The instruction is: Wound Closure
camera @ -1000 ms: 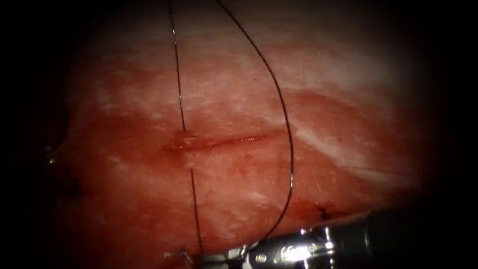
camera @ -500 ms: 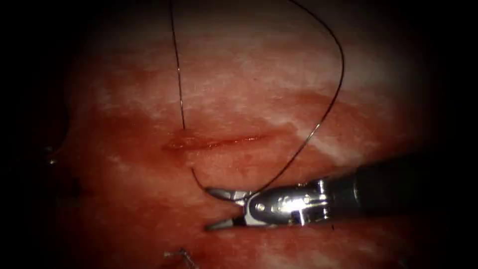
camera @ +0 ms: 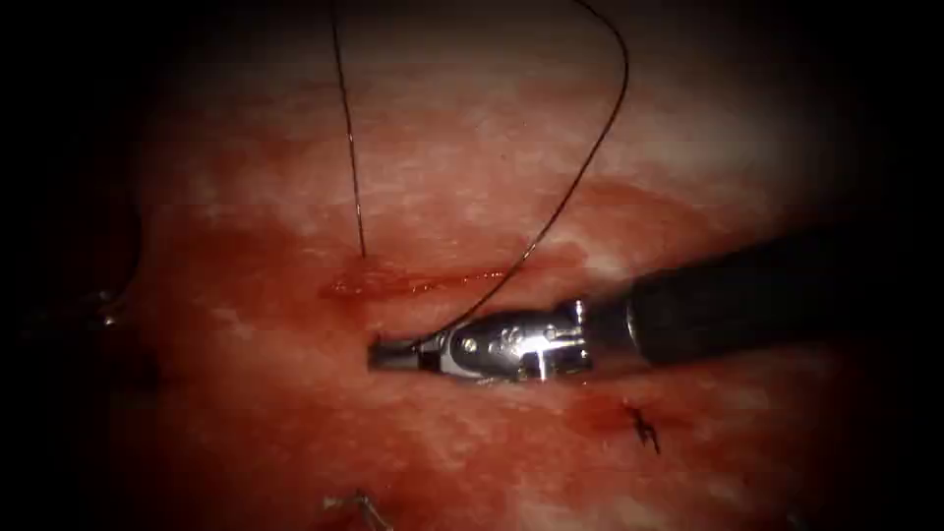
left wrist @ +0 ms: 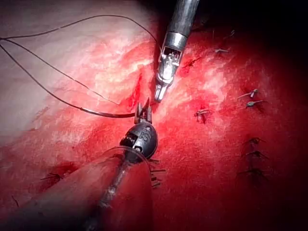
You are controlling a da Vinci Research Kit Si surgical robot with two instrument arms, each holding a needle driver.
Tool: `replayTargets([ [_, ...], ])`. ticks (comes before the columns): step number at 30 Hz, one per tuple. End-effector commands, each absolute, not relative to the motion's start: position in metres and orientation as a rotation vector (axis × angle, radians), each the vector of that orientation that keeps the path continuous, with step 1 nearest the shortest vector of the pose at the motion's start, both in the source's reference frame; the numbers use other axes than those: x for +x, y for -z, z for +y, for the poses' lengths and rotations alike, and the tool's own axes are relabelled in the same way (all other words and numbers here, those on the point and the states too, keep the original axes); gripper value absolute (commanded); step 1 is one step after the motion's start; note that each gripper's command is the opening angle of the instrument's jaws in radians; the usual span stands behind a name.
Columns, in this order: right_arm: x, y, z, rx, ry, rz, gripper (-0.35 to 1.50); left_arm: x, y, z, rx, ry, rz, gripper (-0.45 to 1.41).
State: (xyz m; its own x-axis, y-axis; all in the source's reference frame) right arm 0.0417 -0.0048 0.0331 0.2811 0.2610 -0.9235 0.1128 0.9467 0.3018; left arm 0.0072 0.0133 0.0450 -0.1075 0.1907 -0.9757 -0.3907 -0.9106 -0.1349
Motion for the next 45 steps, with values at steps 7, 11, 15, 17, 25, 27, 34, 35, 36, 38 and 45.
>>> replayTargets([
  [7,0.0411,-0.028,-0.01,0.383,-0.08,1.255,-0.35,0.0067,-0.046,0.013,-1.786,-2.076,0.213,-0.45],
  [11,0.0411,-0.024,-0.013,0.411,-0.039,1.272,-0.35,0.0067,-0.046,0.013,-1.785,-2.076,0.214,-0.45],
  [15,0.0411,-0.02,-0.015,0.423,-0.021,1.28,-0.35,0.0066,-0.046,0.013,-1.785,-2.076,0.213,-0.45],
  [17,0.041,-0.018,-0.015,0.427,-0.019,1.282,-0.35,0.0067,-0.046,0.013,-1.785,-2.076,0.214,-0.45],
  [25,0.0407,-0.016,-0.015,0.352,-0.018,1.303,0.51,0.0066,-0.046,0.013,-1.787,-2.072,0.207,-0.45],
  [27,0.0407,-0.017,-0.013,0.333,-0.042,1.297,0.84,0.0066,-0.046,0.012,-1.787,-2.072,0.207,-0.45],
  [34,0.0406,-0.026,-0.008,0.259,-0.12,1.235,1.2,0.0066,-0.046,0.012,-1.786,-2.075,0.206,-0.45],
  [35,0.0406,-0.028,-0.008,0.25,-0.129,1.232,1.2,0.0066,-0.046,0.012,-1.786,-2.075,0.205,-0.45],
  [36,0.0405,-0.029,-0.007,0.245,-0.133,1.227,1.21,0.0066,-0.046,0.012,-1.786,-2.075,0.205,-0.45],
  [38,0.0405,-0.032,-0.006,0.223,-0.152,1.217,1.18,0.0066,-0.046,0.012,-1.787,-2.075,0.206,-0.45],
  [45,0.042,-0.035,-0.006,0.231,-0.136,1.228,0.69,0.0066,-0.046,0.012,-1.788,-2.073,0.197,-0.45],
])
